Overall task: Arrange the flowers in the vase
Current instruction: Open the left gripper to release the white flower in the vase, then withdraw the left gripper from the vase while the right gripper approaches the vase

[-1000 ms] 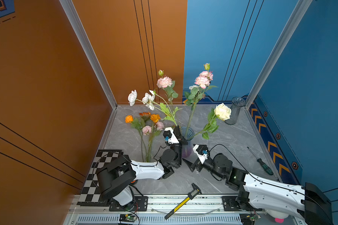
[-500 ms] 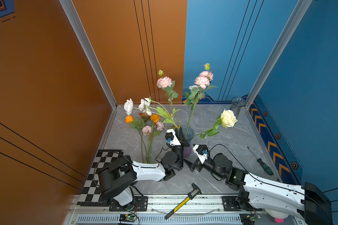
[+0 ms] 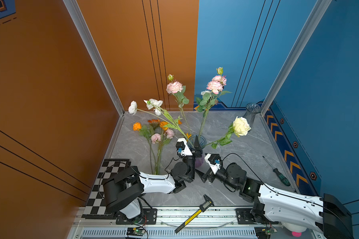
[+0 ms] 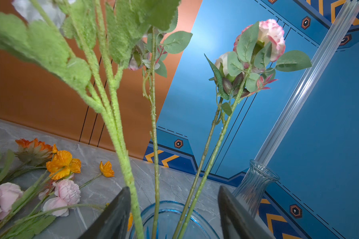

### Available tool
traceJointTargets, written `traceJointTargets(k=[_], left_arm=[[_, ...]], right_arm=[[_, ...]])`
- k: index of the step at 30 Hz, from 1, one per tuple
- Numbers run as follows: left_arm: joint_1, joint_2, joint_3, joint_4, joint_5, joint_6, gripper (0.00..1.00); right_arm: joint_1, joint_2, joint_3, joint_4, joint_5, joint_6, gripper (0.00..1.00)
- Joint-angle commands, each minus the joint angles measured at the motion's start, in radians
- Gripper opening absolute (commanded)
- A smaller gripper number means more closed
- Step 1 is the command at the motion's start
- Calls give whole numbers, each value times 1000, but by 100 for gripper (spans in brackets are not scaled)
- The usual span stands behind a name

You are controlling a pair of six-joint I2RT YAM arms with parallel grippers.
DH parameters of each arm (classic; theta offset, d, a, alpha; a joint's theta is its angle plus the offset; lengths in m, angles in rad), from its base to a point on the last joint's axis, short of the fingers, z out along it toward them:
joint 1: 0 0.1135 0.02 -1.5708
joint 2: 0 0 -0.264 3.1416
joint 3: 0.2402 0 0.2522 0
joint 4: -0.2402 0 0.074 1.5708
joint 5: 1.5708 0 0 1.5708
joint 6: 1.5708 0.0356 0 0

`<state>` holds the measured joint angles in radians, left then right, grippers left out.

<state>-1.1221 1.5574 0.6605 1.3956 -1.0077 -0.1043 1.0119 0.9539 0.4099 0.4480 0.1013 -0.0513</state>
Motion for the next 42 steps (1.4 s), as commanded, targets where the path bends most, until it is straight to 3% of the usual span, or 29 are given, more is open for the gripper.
traceJointTargets(k=[1, 5, 14, 20, 22, 24, 28, 32, 37, 42], left_arm=[[-18, -50, -34, 11, 26, 39, 78], [-43, -110, -74, 12, 20, 73, 98], [-138, -272, -149, -78, -37, 191, 98], [-229, -473, -247, -163, -104, 332, 98], [-256, -601, -289, -267, -91, 366, 98], [-263, -749, -299, -501, -59, 359, 98], [-183, -1040, -168, -1222, 139, 189, 98], [-63, -1192, -31, -1638, 447, 173, 98], [50, -1137, 98, -1892, 791, 312, 98], [157, -928, 210, -2001, 1102, 536, 98]], right_arm=[[-8, 0, 3, 18, -17, 16, 100], [-10, -1, 1, 19, -19, 16, 100], [-67, -66, -28, -4, 20, -10, 100], [-110, -165, -48, -112, 42, 0, 100], [-119, -200, -45, -174, 44, 16, 100], [-123, -230, -39, -244, 54, 42, 100], [-126, -293, -28, -405, 103, 92, 100], [-152, -353, -24, -557, 166, 186, 100], [-170, -363, -106, -499, 157, 309, 100], [-141, -267, -104, -402, 183, 336, 100]])
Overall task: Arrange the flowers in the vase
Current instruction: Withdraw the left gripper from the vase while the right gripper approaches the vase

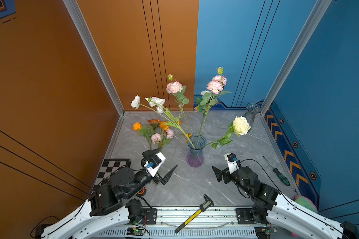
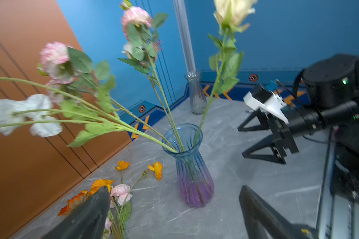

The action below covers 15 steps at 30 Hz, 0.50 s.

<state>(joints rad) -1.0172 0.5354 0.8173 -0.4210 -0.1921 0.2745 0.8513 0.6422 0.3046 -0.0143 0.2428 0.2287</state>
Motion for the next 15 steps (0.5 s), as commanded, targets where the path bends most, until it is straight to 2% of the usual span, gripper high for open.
traceJointTargets(k=[1, 6, 10, 15], left_arm=[[94, 137, 81, -207, 357, 186, 98], [442, 313, 174, -256, 857, 246, 98], [513, 295, 123, -186, 956, 189, 98], [542, 174, -24, -26, 847, 118, 98]], right_arm=[[30, 74, 4, 88, 62, 49, 100], [125, 278, 25, 290, 193, -45, 100], [205, 399, 30, 454, 274, -120, 100], [220, 492, 28, 640, 269, -178, 100]])
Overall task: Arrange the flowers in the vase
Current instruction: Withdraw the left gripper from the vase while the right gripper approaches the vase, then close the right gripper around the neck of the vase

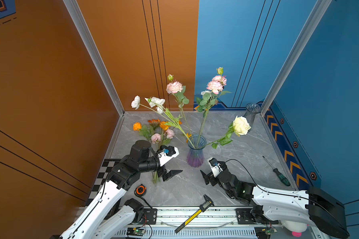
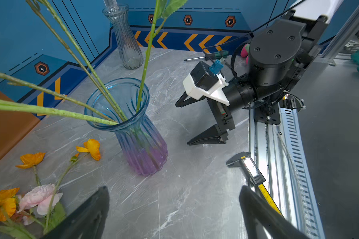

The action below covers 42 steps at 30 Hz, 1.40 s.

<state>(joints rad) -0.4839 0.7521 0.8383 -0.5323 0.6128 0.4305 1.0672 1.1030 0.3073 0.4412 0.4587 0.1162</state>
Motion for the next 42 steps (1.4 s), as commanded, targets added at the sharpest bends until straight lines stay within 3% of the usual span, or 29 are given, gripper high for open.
traceJointTargets(k=[1, 8, 21, 27, 42], left_arm=[[13, -52, -54, 106, 31, -46, 98], [50, -3, -56, 132, 57, -67, 98], [59, 5, -68, 148, 43, -70, 98], [61, 3, -73, 154, 42, -70, 98], [62, -5, -79, 170, 31, -75, 98]], right_arm=[[1, 54, 26, 241, 62, -86, 100], [-80, 187, 48, 530, -15, -167, 100], [-153, 441, 118, 839, -176, -161, 100], [-171, 529, 159, 907, -199, -159, 100], [-184, 587, 233, 879, -147, -174, 97]])
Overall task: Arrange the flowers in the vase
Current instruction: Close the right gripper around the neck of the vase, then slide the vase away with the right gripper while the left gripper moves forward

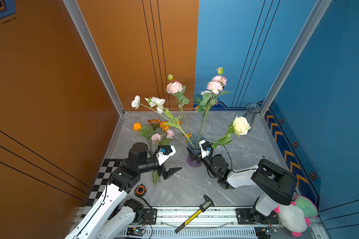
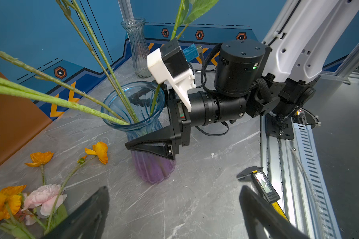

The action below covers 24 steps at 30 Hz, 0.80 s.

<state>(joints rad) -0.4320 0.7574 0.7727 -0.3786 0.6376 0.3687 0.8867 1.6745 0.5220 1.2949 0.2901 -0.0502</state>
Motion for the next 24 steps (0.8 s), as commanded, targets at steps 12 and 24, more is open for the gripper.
traceJointTargets(k=[12, 24], left_arm=[[10, -13, -15, 18, 6, -15, 98], [11, -15, -15, 20, 7, -15, 98]], right_arm=[[7, 34, 16, 56, -8, -30, 73], [29, 35, 3, 122, 13, -59, 51]])
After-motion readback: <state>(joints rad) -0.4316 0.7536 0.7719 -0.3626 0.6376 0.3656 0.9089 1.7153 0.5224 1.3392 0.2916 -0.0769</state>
